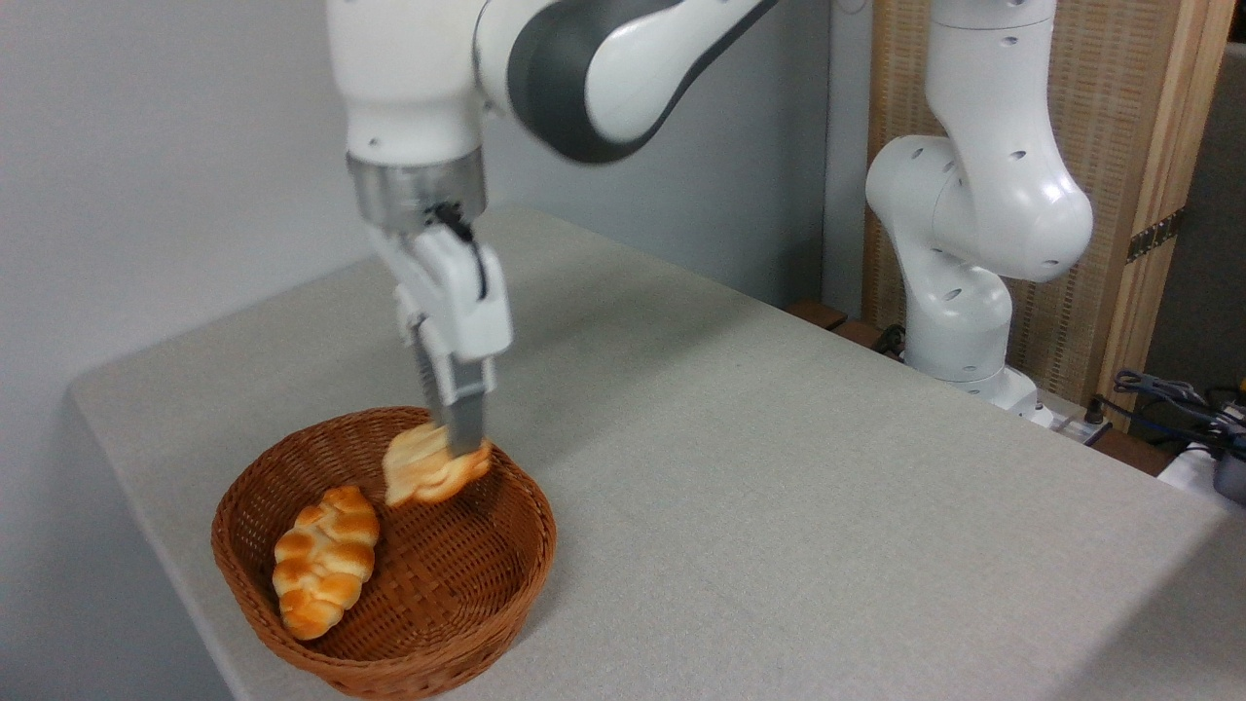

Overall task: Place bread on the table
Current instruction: 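Lift the bun out of the basket and carry it beside the basket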

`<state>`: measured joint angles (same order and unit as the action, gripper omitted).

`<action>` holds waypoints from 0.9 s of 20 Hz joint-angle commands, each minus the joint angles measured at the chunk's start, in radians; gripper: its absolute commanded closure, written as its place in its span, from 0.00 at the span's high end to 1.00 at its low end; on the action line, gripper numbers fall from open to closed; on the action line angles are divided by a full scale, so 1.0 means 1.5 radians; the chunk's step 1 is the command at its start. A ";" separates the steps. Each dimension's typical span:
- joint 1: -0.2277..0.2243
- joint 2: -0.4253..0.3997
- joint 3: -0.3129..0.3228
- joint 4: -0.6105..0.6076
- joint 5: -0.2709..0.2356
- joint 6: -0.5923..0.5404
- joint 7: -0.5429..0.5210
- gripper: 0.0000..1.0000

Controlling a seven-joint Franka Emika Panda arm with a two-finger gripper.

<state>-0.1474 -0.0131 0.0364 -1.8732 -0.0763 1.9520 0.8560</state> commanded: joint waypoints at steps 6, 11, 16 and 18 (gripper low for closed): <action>-0.004 -0.048 0.036 -0.011 -0.004 -0.198 0.010 0.34; -0.005 -0.033 0.036 -0.017 -0.003 -0.228 0.028 0.79; -0.008 -0.007 0.028 -0.016 0.001 -0.218 0.027 1.00; -0.010 0.003 0.026 -0.016 0.001 -0.218 0.027 1.00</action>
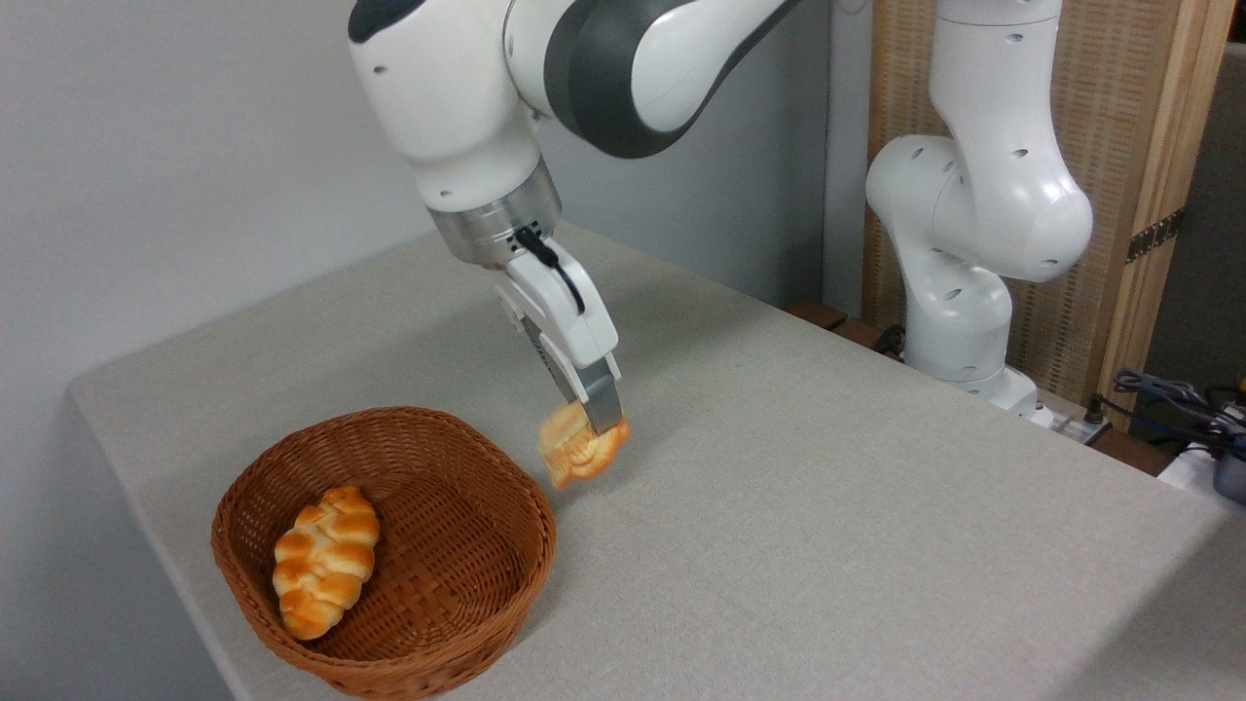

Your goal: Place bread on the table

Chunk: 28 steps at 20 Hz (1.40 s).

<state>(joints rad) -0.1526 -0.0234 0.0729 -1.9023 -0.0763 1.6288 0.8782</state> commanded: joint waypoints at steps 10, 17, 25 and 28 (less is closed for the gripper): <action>-0.004 0.005 0.006 0.042 0.000 0.018 0.013 1.00; -0.001 0.005 0.008 0.055 0.000 0.152 0.005 1.00; 0.002 -0.007 0.031 0.056 -0.005 0.179 -0.049 1.00; 0.002 -0.007 0.030 0.056 -0.005 0.178 -0.049 1.00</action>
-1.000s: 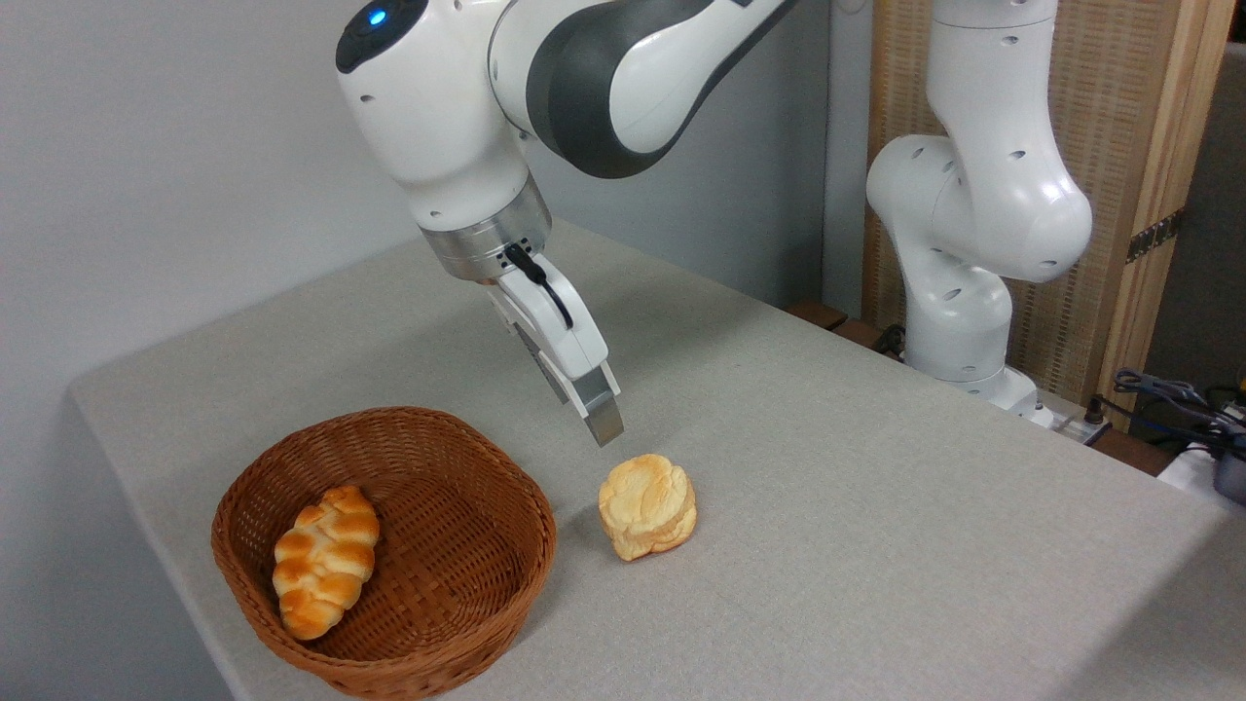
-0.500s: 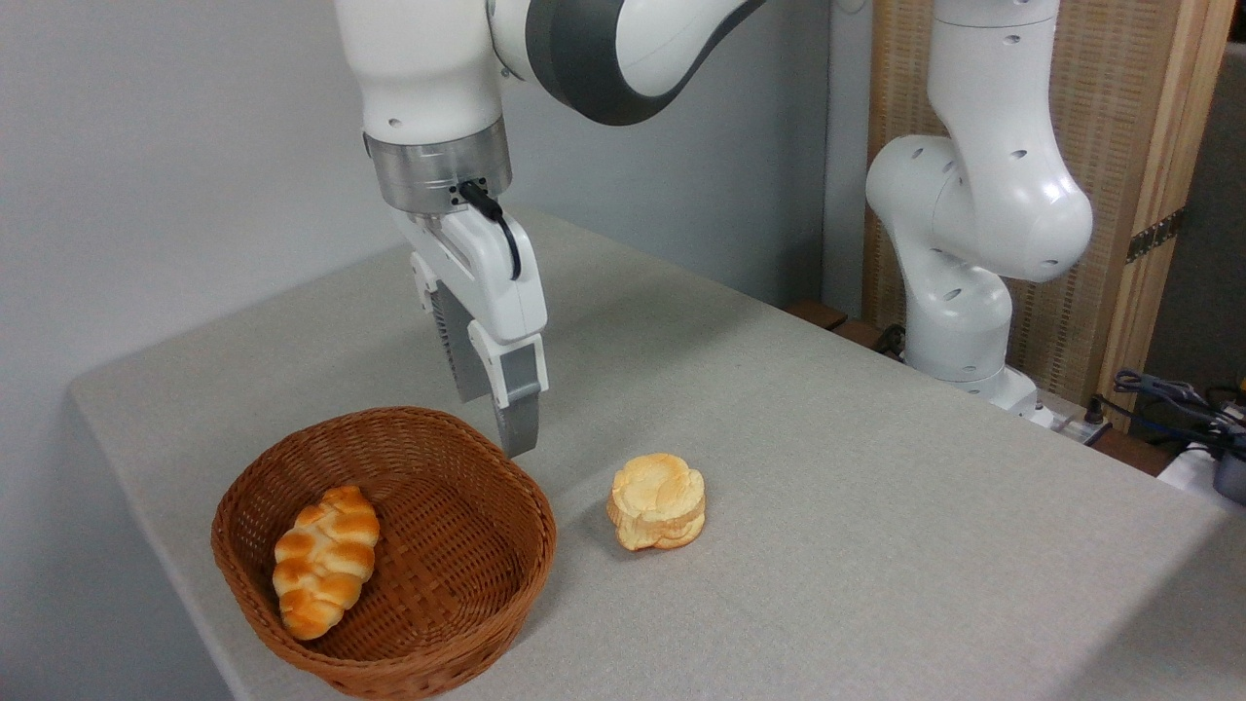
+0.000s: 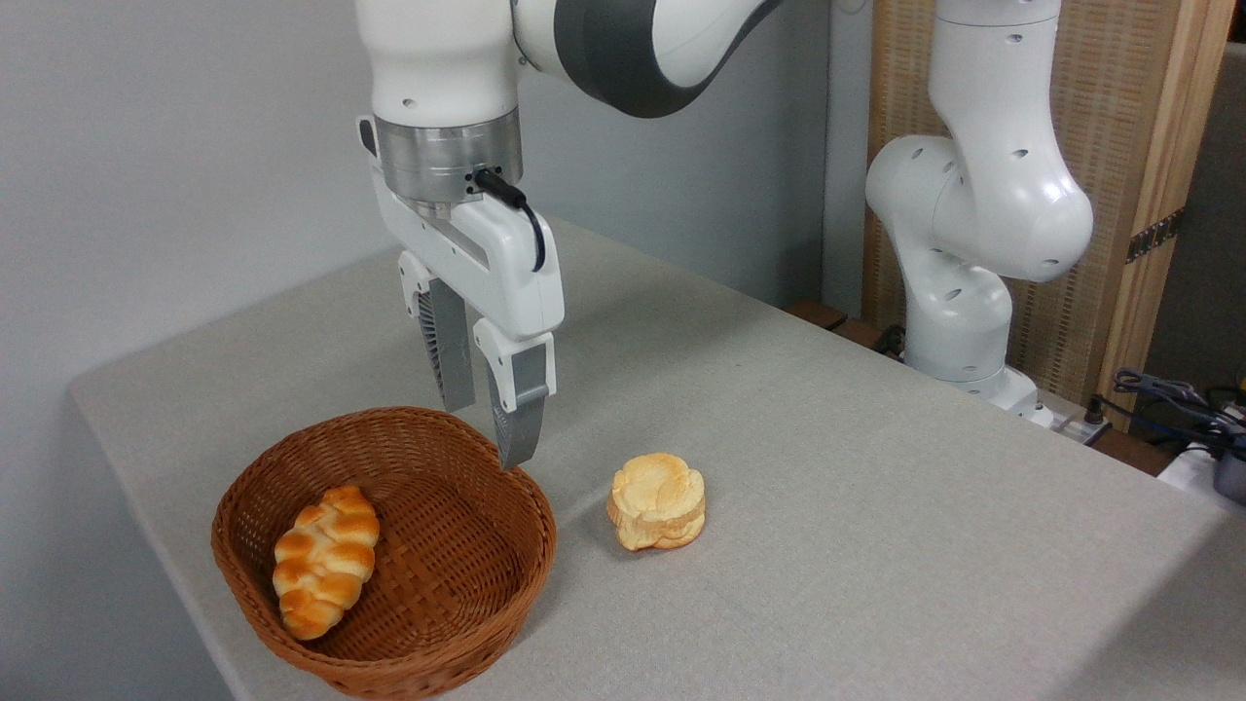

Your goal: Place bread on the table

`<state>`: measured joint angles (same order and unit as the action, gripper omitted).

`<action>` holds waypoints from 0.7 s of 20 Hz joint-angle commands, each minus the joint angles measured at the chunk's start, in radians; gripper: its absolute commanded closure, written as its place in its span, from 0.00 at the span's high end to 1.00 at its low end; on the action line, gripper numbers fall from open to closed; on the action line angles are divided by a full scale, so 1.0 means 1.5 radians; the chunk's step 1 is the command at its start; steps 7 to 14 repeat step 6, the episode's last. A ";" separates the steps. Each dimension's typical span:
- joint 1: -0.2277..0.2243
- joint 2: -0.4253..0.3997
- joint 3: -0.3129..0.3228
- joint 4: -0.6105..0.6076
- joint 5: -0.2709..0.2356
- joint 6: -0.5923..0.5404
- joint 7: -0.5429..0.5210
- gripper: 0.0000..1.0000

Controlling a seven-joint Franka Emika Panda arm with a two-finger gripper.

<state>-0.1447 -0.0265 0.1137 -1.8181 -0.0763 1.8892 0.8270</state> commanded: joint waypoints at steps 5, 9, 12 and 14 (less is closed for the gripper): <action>-0.005 -0.004 0.002 0.000 -0.005 0.000 -0.014 1.00; -0.005 -0.004 0.002 0.000 -0.005 -0.001 -0.014 1.00; -0.005 -0.004 0.002 0.000 -0.005 -0.001 -0.014 1.00; -0.005 -0.004 0.002 0.000 -0.005 -0.001 -0.014 1.00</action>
